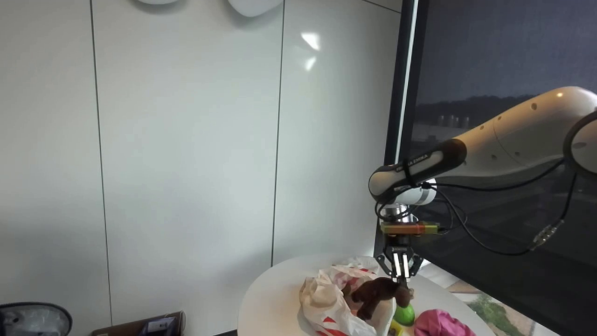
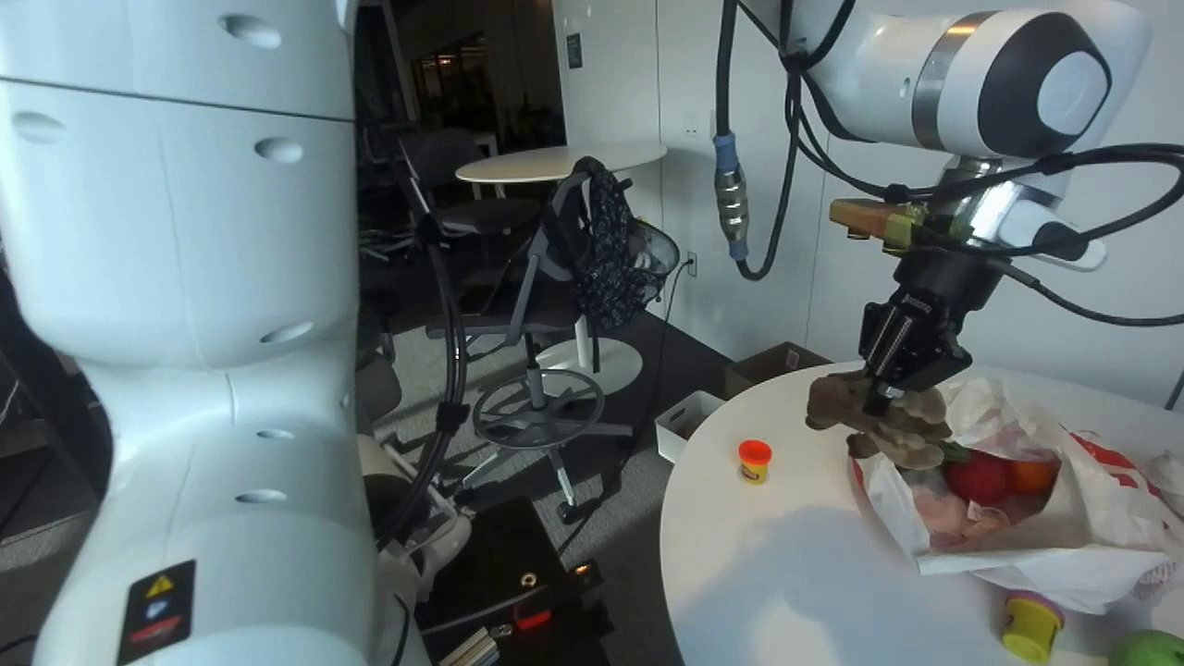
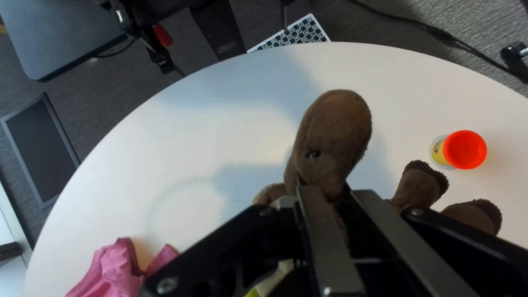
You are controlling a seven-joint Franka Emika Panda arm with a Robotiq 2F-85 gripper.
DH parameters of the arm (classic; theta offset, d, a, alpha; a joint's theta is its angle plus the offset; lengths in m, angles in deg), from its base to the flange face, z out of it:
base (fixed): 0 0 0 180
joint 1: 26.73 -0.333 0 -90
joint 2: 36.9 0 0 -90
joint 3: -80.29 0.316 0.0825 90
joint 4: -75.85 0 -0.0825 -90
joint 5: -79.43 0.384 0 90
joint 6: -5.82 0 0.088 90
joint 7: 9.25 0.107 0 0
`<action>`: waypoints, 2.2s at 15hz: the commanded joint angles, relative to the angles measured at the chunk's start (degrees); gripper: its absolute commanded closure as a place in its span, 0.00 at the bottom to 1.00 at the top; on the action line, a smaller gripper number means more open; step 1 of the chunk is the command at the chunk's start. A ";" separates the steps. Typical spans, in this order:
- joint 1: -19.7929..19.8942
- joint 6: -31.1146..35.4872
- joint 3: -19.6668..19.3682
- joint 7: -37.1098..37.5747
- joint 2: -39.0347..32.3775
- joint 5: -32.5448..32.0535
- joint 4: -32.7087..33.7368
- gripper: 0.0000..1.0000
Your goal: Remove some items from the plastic bag and put it on the table
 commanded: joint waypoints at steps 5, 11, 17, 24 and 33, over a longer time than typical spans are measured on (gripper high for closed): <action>2.52 -6.48 -0.71 14.00 -2.96 -2.20 -5.14 0.91; 3.09 2.83 -2.87 16.97 -12.15 -5.86 -5.52 0.90; 5.94 14.21 -4.23 5.52 -8.83 -10.09 -9.66 0.33; 8.91 14.03 -1.83 -14.61 -2.15 -6.02 -7.24 0.00; 4.92 30.05 6.44 -28.50 -14.17 -3.42 0.07 0.00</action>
